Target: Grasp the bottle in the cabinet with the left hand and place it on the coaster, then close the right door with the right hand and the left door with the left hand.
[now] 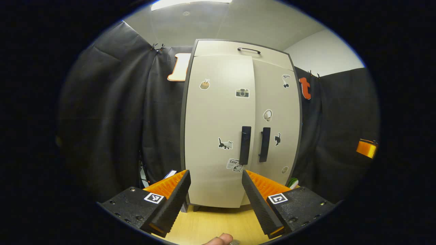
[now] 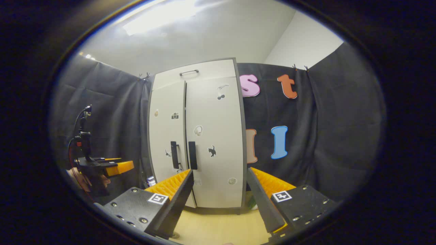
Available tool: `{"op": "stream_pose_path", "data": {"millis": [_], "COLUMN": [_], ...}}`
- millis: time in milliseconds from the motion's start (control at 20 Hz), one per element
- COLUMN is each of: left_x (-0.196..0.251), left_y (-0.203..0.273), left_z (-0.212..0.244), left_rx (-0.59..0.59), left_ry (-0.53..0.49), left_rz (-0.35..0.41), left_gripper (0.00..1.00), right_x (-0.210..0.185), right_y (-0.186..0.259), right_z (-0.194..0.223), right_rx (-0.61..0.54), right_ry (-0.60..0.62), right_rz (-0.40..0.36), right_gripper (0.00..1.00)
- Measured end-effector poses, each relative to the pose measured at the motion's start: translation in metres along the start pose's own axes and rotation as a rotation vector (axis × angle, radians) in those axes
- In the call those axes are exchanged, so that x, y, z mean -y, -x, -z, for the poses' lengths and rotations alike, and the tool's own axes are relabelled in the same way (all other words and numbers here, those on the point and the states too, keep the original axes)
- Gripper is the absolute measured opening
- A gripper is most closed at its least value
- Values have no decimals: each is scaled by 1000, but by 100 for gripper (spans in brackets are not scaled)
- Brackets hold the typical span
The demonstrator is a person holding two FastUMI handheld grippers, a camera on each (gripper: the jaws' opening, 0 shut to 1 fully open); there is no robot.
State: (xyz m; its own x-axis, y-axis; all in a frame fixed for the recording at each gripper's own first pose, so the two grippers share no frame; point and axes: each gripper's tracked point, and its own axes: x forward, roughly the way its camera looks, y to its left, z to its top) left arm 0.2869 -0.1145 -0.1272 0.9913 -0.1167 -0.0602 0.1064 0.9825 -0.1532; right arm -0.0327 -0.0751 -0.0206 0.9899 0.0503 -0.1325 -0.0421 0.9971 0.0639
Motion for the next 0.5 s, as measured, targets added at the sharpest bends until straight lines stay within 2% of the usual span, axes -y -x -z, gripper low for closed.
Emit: {"op": "stream_pose_path", "data": {"millis": [200,250,300,350,500], "left_x": [19,24,28,32,38], "left_y": [-3,-4,-4,-4,-5], "left_z": [-3,-4,-7,-8,-9], "left_rx": [1,7,14,17,24], "left_ry": [-31,-36,-36,-36,-35], "left_rz": [11,16,19,24,28], "left_gripper": [95,95,91,95,95], "right_x": [2,5,8,11,16], "right_y": [12,14,18,20,24], "right_z": [0,1,4,4,4], "right_rx": [-6,-12,-19,-24,-20], "right_ry": [21,22,24,30,47], "right_rz": [2,11,23,36,54], "right_gripper": [91,95,95,95,95]}}
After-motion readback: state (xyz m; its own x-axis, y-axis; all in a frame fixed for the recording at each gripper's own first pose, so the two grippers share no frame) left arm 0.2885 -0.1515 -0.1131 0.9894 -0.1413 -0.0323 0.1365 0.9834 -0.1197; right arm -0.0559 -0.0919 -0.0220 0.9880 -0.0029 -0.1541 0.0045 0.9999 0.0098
